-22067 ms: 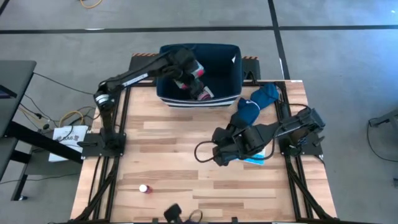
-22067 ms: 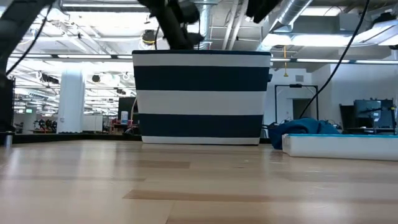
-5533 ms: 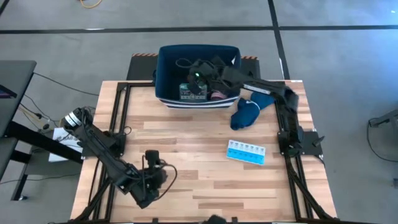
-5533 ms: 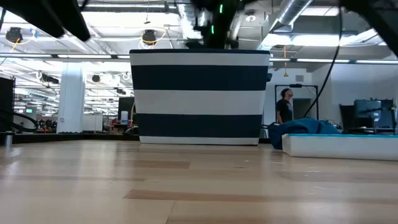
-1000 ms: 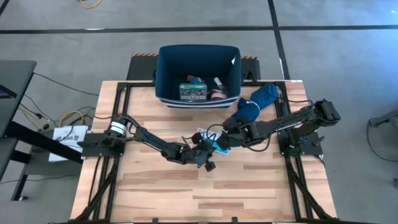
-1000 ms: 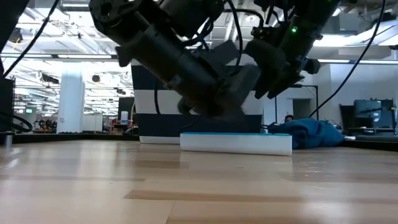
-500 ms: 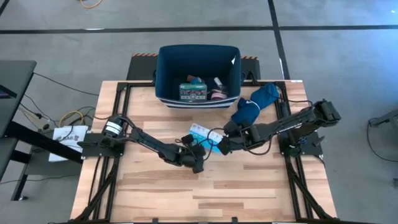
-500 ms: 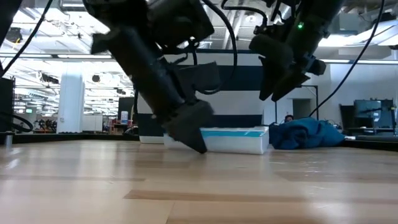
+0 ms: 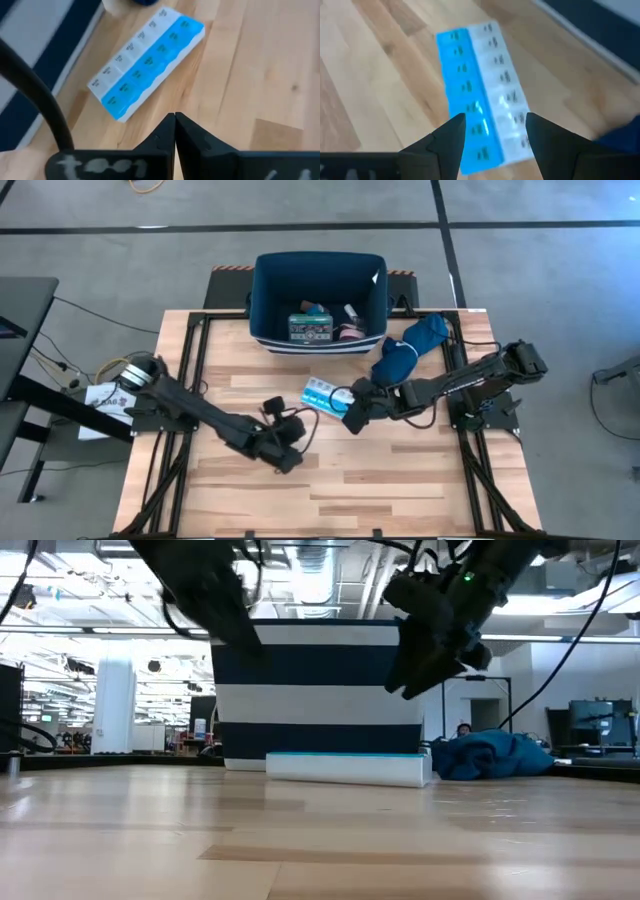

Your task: Pick & place medical supplies in basket/bin

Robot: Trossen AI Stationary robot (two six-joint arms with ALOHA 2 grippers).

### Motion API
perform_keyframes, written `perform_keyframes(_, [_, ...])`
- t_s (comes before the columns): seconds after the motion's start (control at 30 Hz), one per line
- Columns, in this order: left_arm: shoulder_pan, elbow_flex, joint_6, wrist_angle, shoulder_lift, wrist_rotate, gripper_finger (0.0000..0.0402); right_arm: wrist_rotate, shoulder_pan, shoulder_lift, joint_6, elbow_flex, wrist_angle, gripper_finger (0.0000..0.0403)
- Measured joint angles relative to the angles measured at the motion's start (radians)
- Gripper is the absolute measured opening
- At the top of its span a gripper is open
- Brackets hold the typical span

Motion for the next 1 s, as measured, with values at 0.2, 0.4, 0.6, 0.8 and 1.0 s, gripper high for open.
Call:
perform_keyframes(0.2, [-0.084, 0.000, -0.050, -0.060, -0.133, -0.065, 0.0000, 0.001, -0.050, 0.003, -0.013, 0.000, 0.023, 0.0195])
perform_keyframes(0.4, [-0.167, 0.000, -0.088, -0.144, -0.218, -0.145, 0.0000, -0.026, -0.057, 0.093, -0.026, 0.004, 0.126, 0.0186])
perform_keyframes(0.6, [-0.223, -0.001, -0.253, -0.297, -0.242, -0.219, 0.0000, 0.045, -0.072, 0.166, -0.012, 0.014, 0.072, 0.0173])
perform_keyframes(0.8, [-0.261, -0.001, -0.368, -0.384, -0.241, -0.240, 0.0000, 0.055, -0.088, 0.155, 0.022, 0.016, 0.065, 0.0150])
perform_keyframes(1.0, [-0.301, -0.001, -0.391, -0.397, -0.241, -0.279, 0.0000, 0.046, -0.088, 0.187, 0.059, 0.016, 0.065, 0.0118])
